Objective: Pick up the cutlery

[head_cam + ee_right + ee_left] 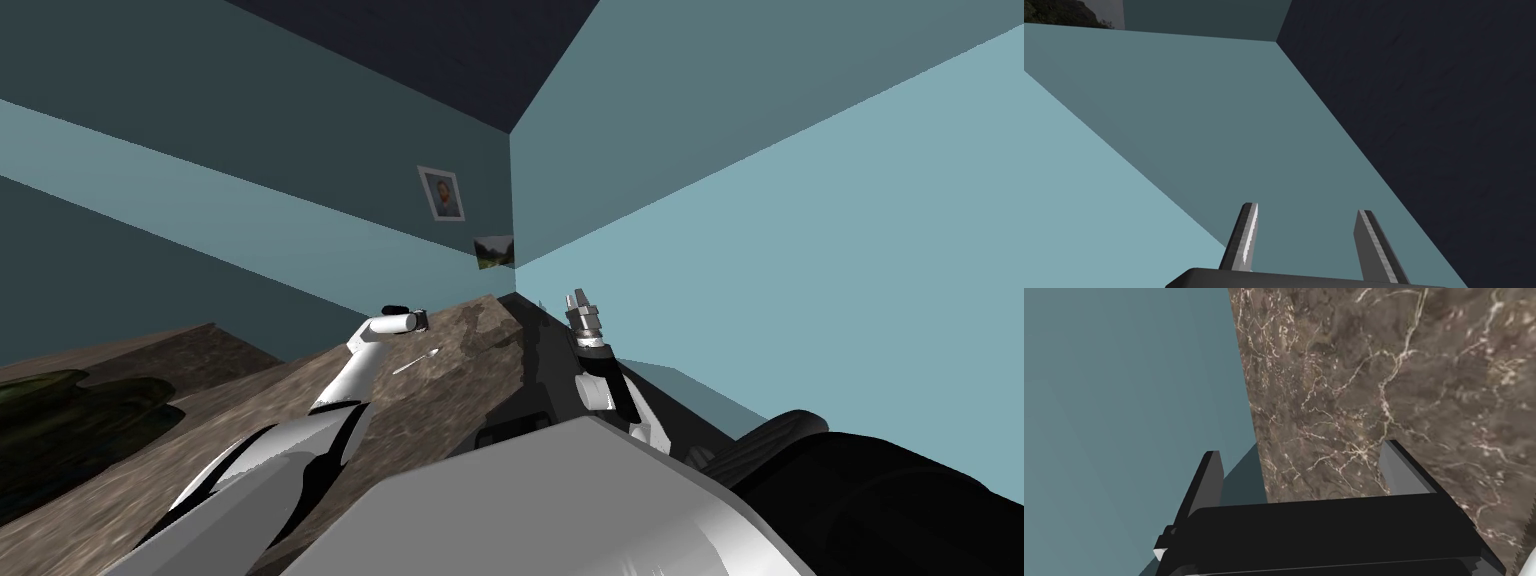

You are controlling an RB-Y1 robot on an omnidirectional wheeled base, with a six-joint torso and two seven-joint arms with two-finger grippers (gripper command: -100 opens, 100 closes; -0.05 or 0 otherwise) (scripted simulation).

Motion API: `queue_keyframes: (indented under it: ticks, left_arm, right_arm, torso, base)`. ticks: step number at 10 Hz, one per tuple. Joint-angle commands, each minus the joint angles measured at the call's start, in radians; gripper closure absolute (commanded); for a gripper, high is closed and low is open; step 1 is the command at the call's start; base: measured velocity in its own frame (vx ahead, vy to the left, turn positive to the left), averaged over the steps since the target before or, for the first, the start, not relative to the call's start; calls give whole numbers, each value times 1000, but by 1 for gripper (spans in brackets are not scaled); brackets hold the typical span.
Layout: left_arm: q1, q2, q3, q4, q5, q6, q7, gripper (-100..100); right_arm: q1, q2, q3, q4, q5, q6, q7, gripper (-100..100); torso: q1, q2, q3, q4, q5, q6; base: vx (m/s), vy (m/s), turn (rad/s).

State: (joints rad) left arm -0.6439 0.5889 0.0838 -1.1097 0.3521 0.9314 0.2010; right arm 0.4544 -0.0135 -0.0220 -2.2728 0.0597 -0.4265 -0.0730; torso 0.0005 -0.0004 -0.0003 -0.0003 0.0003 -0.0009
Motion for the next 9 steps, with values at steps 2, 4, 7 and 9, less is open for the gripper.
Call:
queue_keyframes:
  ticks: [2, 4, 7, 9]
  left_arm:
    - [-35, 5, 2, 55, 21, 68, 4, -100]
    - [-35, 5, 2, 88, 21, 72, 4, -100]
    - [-89, 13, 4, 172, 52, 170, 16, -100]
    - [-112, 16, 5, 230, 67, 222, 21, -100]
  right_arm:
    - [0, 0, 0, 0, 0, 0, 0, 0]
    - [0, 0, 0, 0, 0, 0, 0, 0]
    - [0, 0, 0, 0, 0, 0, 0, 0]
    - [0, 0, 0, 0, 0, 0, 0, 0]
  torso:
    - [0, 0, 0, 0, 0, 0]
    - [0, 0, 0, 0, 0, 0]
    - [0, 0, 0, 0, 0, 0]
    - [0, 0, 0, 0, 0, 0]
  base:
    - [0, 0, 0]
    - [3, 3, -6]
    - [7, 7, -7]
    - [10, 10, -4]
